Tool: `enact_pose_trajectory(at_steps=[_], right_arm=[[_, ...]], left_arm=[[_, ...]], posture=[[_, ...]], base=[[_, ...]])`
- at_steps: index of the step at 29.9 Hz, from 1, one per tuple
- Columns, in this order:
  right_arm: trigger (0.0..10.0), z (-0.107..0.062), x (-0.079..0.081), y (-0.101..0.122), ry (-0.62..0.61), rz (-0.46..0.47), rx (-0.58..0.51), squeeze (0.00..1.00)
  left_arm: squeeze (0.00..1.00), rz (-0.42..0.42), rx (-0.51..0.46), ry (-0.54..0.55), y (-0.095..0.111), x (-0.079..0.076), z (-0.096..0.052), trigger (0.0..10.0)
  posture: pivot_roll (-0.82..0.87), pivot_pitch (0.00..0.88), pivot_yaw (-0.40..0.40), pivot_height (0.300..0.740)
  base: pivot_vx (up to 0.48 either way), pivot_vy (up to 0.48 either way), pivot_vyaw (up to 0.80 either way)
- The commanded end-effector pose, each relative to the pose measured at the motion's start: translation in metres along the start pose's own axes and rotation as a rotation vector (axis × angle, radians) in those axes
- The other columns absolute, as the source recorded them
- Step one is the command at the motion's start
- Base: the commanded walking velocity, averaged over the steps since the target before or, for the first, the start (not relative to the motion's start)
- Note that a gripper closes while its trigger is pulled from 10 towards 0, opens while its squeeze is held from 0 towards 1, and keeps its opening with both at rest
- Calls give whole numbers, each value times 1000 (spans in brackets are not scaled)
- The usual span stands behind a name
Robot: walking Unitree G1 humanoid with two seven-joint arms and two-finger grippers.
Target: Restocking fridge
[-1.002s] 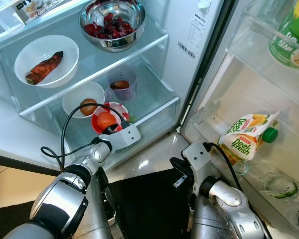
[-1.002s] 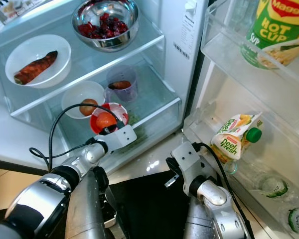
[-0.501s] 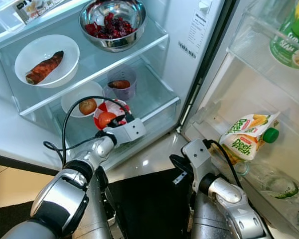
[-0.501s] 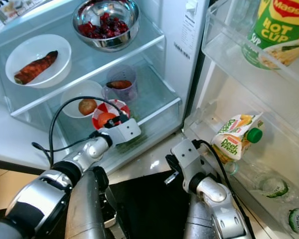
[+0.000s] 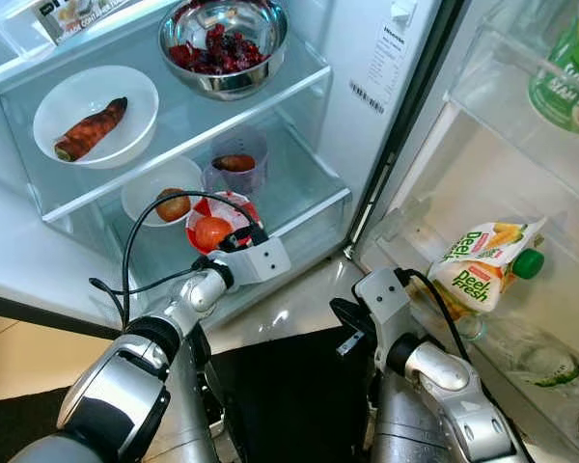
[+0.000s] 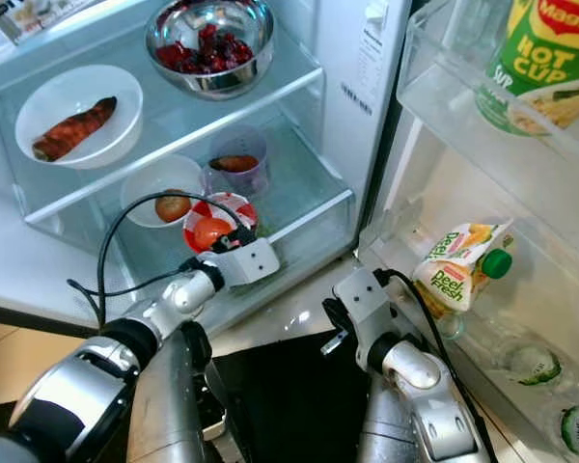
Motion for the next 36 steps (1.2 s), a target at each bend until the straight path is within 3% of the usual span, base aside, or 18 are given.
enact_pose_trajectory(at_steps=[1,7,19,28,31,34,36], right_arm=[[10000,0,3,-11,14,28,25,0],[10000,4,4,-10,22,28,20,0],[10000,14,2,-18,35,28,35,0],[10000,22,-7,-50,11,45,118,0],[10000,23,-9,-64,-1,58,152,0],[10000,23,-9,-67,-2,63,160,0],[10000,23,-10,-81,-5,73,198,0]], left_arm=[[0,-21,-12,-2,2,-6,-3,10000],[0,-57,-71,41,16,0,-1,10000],[0,-99,-134,43,26,-21,-19,10000],[0,-125,-72,48,11,-33,-37,10000],[0,-141,-26,30,2,-47,-46,10000],[0,-146,-11,26,0,-50,-47,10000],[0,-206,56,9,-11,-67,-57,10000]], posture=[[-100,415,109,346],[-89,401,109,346],[-62,341,110,346],[-42,272,104,346],[-37,243,95,346],[-35,238,92,346],[-33,216,82,346]], base=[[0,0,0],[0,0,0],[0,0,0],[0,0,0],[0,0,0],[0,0,0],[0,0,0]])
Point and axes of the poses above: a point about 5 cm out from each wrist's last joint towards the gripper, its own z axis pointing out of the wrist towards the gripper, its own y axis along the axis of the wrist's last joint, x = y × z, the point moved 5 cm from there along z, pointing out of the wrist towards the gripper, and after that the axes turned 14 degrees about z, right-handed, at the moved point
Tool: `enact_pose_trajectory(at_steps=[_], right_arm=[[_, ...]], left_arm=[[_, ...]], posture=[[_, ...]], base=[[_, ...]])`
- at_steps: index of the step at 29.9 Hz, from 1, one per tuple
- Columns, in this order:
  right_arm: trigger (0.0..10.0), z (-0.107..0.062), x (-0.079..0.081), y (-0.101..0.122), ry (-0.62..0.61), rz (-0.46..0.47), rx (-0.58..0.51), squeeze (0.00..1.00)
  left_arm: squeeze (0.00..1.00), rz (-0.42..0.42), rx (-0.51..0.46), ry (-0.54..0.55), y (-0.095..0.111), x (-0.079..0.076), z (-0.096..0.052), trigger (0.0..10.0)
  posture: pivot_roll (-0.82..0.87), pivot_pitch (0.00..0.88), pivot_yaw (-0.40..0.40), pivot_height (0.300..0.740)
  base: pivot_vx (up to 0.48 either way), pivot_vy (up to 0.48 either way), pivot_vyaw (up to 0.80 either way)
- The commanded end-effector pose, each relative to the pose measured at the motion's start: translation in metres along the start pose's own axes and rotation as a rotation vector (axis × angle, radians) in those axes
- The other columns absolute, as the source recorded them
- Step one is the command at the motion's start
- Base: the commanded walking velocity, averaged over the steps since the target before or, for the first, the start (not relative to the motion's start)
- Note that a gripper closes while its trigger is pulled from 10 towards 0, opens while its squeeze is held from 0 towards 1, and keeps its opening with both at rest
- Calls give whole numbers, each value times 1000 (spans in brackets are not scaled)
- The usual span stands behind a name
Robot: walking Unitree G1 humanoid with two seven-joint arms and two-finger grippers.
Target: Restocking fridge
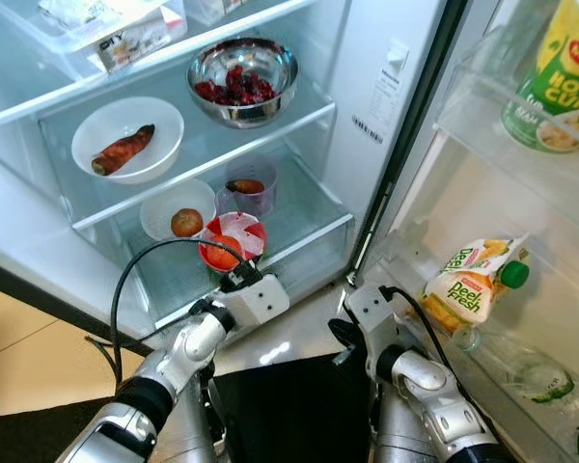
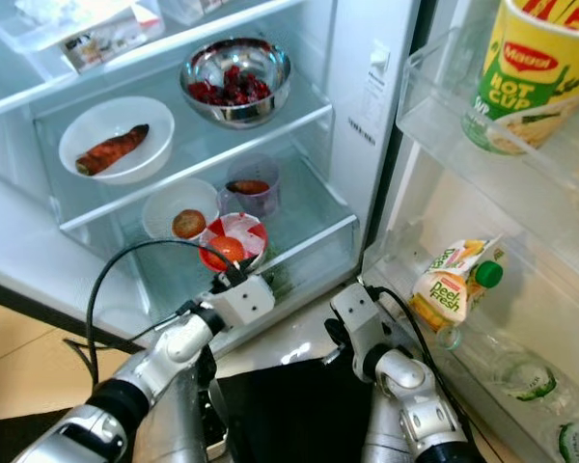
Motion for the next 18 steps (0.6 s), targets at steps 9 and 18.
enact_pose_trajectory(at_steps=[9,18], right_arm=[[10000,2,0,-58,-11,43,166,0],[10000,8,11,-70,21,64,191,0]], left_arm=[[0,-177,439,-135,-82,-77,-81,10000],[0,-299,589,-149,-102,-94,-112,10000]], posture=[[-27,151,64,346],[-14,113,59,346]], base=[[0,0,0],[0,0,0]])
Point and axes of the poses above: a point about 5 cm out from each wrist's last joint towards the gripper, its own z axis pointing out of the wrist towards the gripper, its own y axis along the axis of the wrist's last joint, x = y × z, the point moved 5 cm from there along z, pointing out of the wrist towards the gripper, and after that the axes turned 14 degrees about z, right-handed, at the moved point
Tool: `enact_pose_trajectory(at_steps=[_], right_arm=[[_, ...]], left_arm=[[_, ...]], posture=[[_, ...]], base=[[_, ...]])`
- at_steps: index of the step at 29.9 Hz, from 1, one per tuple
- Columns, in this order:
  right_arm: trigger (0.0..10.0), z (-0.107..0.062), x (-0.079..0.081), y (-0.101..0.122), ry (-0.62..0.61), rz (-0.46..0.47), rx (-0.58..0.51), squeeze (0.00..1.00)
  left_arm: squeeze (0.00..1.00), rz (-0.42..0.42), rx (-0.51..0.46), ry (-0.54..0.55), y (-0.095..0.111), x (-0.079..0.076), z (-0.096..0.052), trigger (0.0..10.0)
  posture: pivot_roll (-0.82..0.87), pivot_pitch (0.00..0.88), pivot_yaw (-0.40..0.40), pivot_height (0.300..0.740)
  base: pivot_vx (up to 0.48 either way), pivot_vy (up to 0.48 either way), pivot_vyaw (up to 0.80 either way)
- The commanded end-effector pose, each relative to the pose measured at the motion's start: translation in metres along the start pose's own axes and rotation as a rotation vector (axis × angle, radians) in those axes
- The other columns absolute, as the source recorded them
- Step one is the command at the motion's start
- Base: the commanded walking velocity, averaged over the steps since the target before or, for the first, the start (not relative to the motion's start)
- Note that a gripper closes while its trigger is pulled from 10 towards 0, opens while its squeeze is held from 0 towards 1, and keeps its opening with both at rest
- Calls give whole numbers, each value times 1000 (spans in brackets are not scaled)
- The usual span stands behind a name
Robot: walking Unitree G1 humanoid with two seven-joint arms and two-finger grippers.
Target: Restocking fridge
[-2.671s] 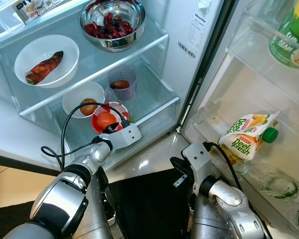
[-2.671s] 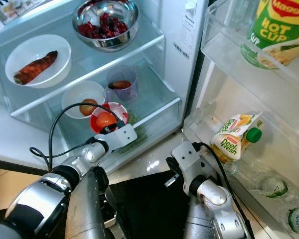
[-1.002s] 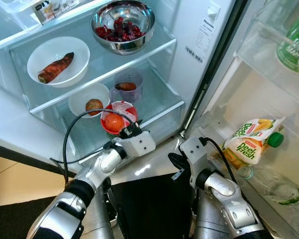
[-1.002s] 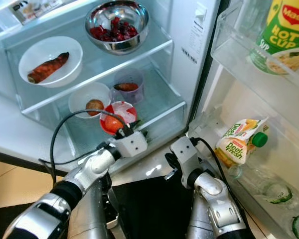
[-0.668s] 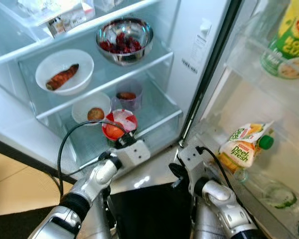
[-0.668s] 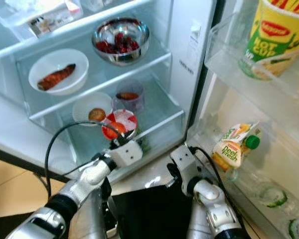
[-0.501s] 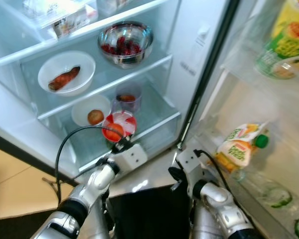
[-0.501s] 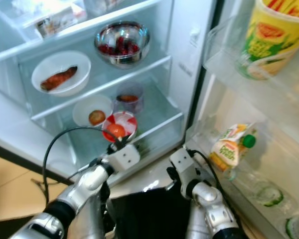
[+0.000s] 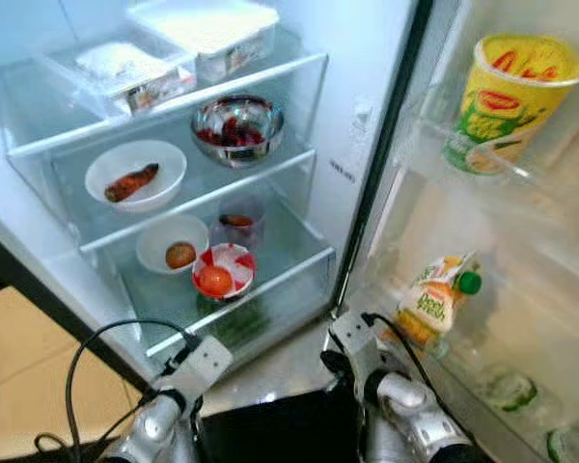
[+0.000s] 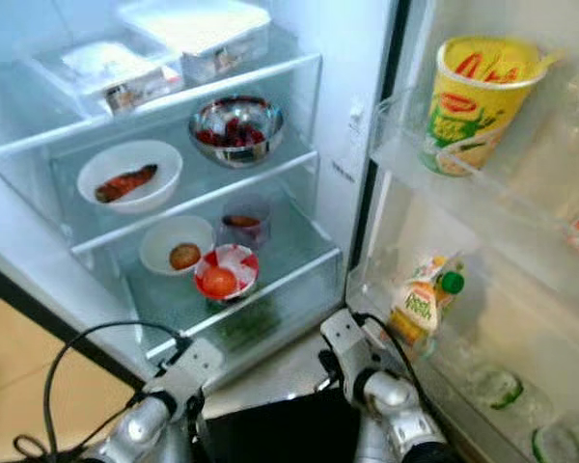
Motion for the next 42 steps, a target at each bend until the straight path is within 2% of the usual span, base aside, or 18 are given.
enact_pose_trajectory(at_steps=[1,6,8,12,17,20,25,42], right_arm=[[10000,-1,2,-16,6,12,43,0],[10000,3,5,-11,30,18,20,0],[10000,5,7,-7,44,13,11,0],[10000,6,7,-5,50,10,6,0],[10000,7,7,-2,64,3,-2,0],[10000,8,8,-1,70,2,-6,0],[10000,9,9,0,75,8,-13,0],[10000,12,7,5,76,11,-23,0]], left_arm=[[0,-24,36,-27,-10,-9,-5,10000],[0,-4,-28,-29,7,-11,0,10000],[0,10,-101,-30,28,-13,6,10000],[0,16,-139,-29,38,-13,8,10000],[0,40,-243,-24,67,-10,15,10000],[0,51,-279,-19,77,-7,17,10000],[0,70,-318,-11,88,-2,19,10000],[0,75,-325,-7,94,0,22,10000]], posture=[[-13,110,59,346],[-9,85,54,360],[-12,71,48,375],[-12,69,46,385],[-11,60,41,410],[-12,56,44,419],[-13,51,47,439],[-16,20,40,498]], base=[[0,0,0],[0,0,0],[0,0,0],[0,0,0],[0,0,0],[0,0,0],[0,0,0],[0,0,0]])
Point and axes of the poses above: a point about 5 cm out from each wrist's last joint towards the gripper, its own z axis pointing out of the wrist towards the gripper, its own y axis along the axis of the wrist's last joint, x = y × z, the point moved 5 cm from there along z, pointing out of the wrist towards the gripper, and after that the axes turned 14 degrees about z, right-handed, at the moved point
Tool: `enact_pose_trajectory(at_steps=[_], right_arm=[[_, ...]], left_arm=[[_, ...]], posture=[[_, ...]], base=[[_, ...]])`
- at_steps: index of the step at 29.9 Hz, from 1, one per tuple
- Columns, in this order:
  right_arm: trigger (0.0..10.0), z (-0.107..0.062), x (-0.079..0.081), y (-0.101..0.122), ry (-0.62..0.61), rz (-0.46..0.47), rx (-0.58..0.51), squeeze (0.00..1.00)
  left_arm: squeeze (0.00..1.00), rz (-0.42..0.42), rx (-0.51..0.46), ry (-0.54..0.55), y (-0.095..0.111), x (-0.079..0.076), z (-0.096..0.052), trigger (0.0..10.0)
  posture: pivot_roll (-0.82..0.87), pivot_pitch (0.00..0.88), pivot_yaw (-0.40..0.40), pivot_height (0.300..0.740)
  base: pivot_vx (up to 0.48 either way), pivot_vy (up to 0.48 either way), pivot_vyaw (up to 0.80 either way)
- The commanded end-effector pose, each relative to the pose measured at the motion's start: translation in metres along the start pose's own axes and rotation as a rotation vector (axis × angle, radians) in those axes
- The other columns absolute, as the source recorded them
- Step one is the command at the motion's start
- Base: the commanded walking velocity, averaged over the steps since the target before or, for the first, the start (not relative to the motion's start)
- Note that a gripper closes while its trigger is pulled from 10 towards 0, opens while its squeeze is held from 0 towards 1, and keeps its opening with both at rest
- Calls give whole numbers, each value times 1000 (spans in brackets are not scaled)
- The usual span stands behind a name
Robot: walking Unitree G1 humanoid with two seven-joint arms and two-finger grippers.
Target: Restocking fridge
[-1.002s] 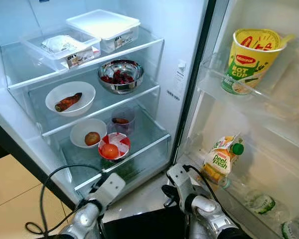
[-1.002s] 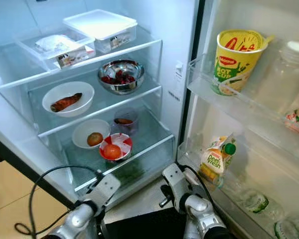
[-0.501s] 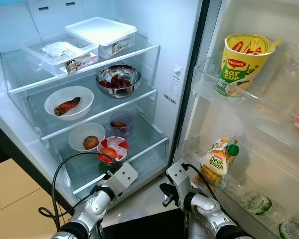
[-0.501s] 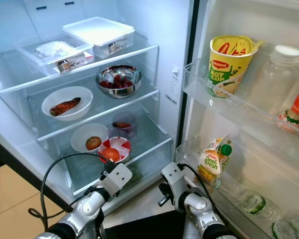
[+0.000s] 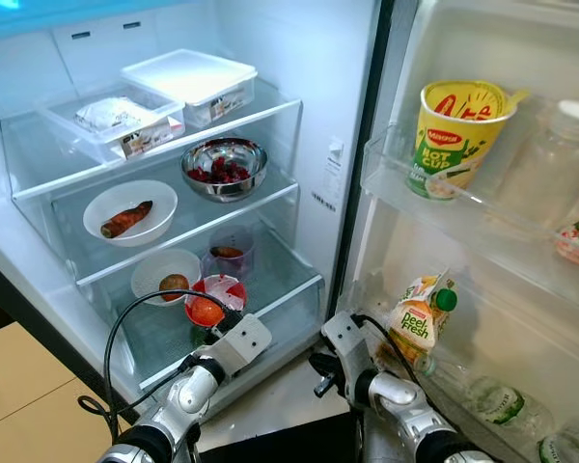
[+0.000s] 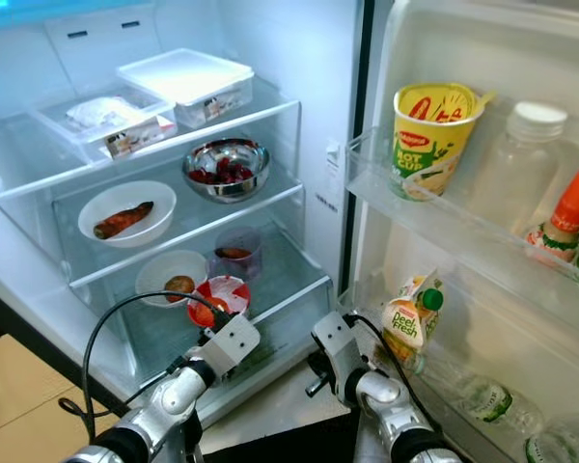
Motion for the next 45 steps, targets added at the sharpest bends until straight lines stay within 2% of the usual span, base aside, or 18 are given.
enact_pose_trajectory(at_steps=[1,9,21,29,45], right_arm=[[10000,1,3,-4,9,9,7,0],[10000,0,1,-9,-1,15,21,0],[10000,1,13,-8,72,11,13,0],[10000,1,14,-9,81,23,14,0],[10000,1,18,-7,117,32,4,0]], left_arm=[[0,6,5,-14,-1,-3,0,10000],[0,7,8,-10,-1,-3,1,10000],[0,6,6,-6,1,-2,2,10000],[0,7,6,-10,1,-5,2,10000],[0,31,-4,-18,4,-8,3,10000]], posture=[[-16,20,40,498],[-16,13,38,528],[-18,9,34,547],[-18,9,33,582],[-23,2,32,586]], base=[[0,0,0],[0,0,0],[0,0,0],[0,0,0],[0,0,0]])
Point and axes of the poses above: a point about 5 cm out from each wrist's last joint towards the gripper, its own z axis pointing out of the wrist towards the gripper, its own y axis along the axis of the wrist's last joint, x = y × z, the point moved 5 cm from there along z, pointing out of the wrist towards the gripper, and after that the axes turned 14 degrees about z, right-handed, at the moved point
